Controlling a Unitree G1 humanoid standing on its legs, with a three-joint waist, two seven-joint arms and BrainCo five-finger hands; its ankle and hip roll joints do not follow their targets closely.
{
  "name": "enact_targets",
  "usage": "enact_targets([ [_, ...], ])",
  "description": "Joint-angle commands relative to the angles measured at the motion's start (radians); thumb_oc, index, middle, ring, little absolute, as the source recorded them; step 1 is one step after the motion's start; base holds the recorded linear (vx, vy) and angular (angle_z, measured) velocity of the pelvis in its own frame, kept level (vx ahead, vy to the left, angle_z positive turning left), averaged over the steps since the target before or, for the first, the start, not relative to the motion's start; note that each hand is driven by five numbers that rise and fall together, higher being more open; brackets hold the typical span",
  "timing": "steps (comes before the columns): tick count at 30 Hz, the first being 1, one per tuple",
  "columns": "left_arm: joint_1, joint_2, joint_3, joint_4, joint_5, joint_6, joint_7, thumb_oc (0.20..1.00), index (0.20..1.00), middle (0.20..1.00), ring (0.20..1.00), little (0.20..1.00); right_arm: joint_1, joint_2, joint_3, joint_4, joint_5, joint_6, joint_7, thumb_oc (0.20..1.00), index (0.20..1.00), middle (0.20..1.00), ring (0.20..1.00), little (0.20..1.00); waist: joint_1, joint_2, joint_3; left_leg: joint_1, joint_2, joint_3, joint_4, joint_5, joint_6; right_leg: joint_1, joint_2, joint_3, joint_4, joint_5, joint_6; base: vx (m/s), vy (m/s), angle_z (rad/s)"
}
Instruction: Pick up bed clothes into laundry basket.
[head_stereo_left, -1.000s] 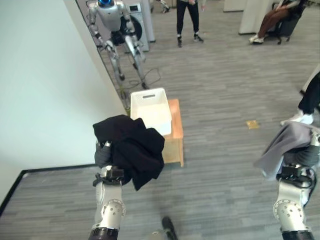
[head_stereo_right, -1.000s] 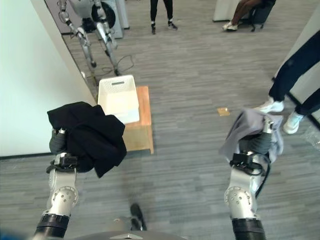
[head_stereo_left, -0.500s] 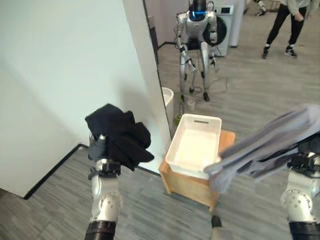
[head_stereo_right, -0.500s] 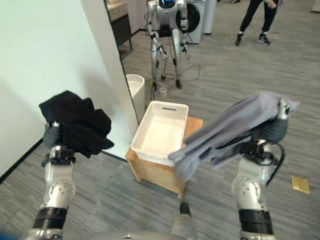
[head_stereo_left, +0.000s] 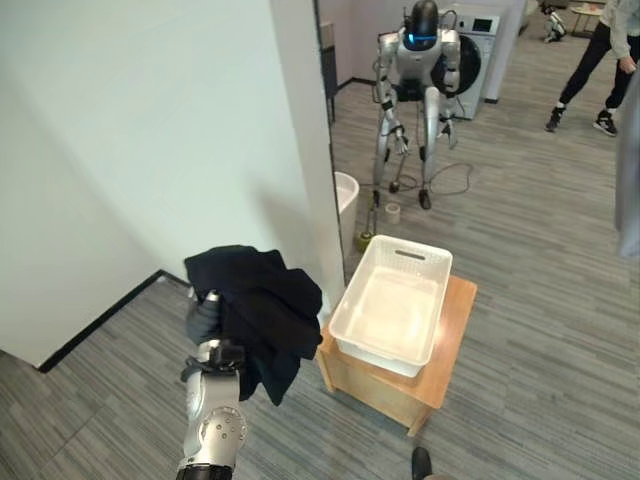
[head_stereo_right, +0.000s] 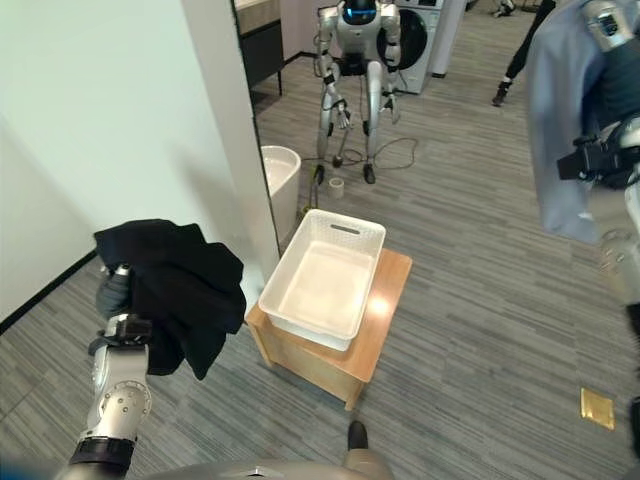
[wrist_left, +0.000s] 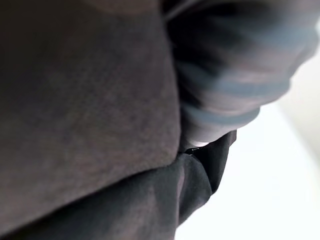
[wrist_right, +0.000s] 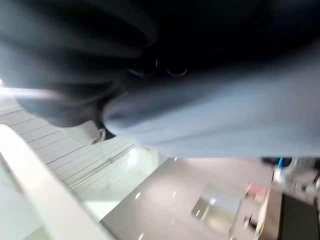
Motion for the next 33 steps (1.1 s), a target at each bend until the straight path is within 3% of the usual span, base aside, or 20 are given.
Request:
enact_targets([
  [1, 0.003, 0.112, 0.024, -0.079, -0.012, -0.04, -0.051, 0.2, 0.2, 0.2, 0.2, 0.2, -0.143, 0.016, 0.037, 0.063, -0.045, -0.025, -0.026, 0.2, 0.2, 0.2, 0.2, 0.2, 0.018, -0.048, -0.053, -0.095, -0.001, -0.017, 0.001, 0.106, -0.02, 0.082, -0.062, -0.054, 0.076, -0.115, 0.018, 0.0, -0.036, 0.06],
  [8, 0.048, 0.133, 0.03, -0.091, -0.027, -0.019, -0.056, 0.2, 0.2, 0.2, 0.2, 0.2, -0.562, 0.075, 0.272, 0.378, -0.148, 0.005, -0.097, 0.2, 0.2, 0.2, 0.2, 0.2, 0.049, -0.051, -0.052, -0.112, 0.013, -0.041, 0.001, 0.116, -0.029, 0.079, -0.048, -0.074, 0.079, -0.121, 0.009, 0.0, -0.02, 0.02],
  [15, 0.049, 0.137, 0.009, -0.1, -0.032, -0.016, -0.05, 0.2, 0.2, 0.2, 0.2, 0.2, -0.628, 0.143, 0.32, 0.379, -0.113, 0.001, -0.088, 0.2, 0.2, 0.2, 0.2, 0.2, 0.064, -0.05, -0.046, -0.127, 0.014, -0.066, 0.001, 0.121, -0.032, 0.084, -0.045, -0.096, 0.077, -0.126, 0.005, 0.01, -0.019, 0.05],
  [33, 0.007, 0.113, -0.024, -0.082, -0.075, -0.01, -0.059, 0.2, 0.2, 0.2, 0.2, 0.2, -0.718, 0.206, 0.461, 0.466, -0.258, 0.077, -0.078, 0.2, 0.2, 0.2, 0.2, 0.2, 0.086, -0.066, -0.02, -0.164, 0.004, -0.086, 0.001, 0.117, -0.029, 0.072, -0.048, -0.108, 0.052, -0.115, 0.007, 0.01, -0.005, 0.03],
])
